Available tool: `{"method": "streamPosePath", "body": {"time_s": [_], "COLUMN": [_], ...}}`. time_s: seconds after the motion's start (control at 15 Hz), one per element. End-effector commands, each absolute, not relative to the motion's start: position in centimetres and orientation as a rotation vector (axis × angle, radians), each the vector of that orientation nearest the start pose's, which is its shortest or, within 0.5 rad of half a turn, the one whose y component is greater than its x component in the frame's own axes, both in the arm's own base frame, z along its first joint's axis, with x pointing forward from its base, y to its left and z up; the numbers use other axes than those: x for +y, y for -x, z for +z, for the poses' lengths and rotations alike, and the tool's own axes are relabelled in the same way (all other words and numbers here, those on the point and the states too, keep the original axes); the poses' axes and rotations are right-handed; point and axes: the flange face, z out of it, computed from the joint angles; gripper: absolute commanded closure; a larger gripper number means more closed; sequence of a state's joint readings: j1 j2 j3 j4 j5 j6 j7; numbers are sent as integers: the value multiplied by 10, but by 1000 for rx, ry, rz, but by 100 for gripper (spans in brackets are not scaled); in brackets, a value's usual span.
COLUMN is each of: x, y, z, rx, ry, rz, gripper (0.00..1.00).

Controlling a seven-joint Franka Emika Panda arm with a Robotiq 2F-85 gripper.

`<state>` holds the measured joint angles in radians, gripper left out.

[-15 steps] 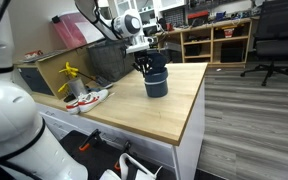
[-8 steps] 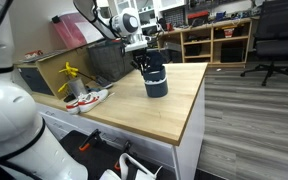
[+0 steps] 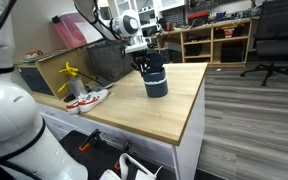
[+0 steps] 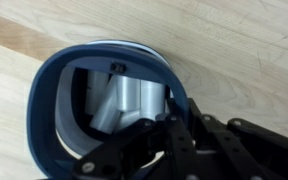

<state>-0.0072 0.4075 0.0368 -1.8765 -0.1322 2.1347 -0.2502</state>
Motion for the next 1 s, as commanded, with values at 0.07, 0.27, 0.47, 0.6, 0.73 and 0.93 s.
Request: {"method": "streamPosePath", "body": {"time_s": [0.07,0.27,0.47,0.6,0.73,0.93], "x": [6,8,10,10,10,9], "y": [-619,-618,-616,-613,-609,-608], "z": [279,278,282,285,287,287], "rx": [-554,-557,-563,-570,-575,-577], "ry": [3164,3165,3159,3154,3151,3148], "rz": [266,270,268,268,269,268], "gripper": [97,97,97,97,97,97]}}
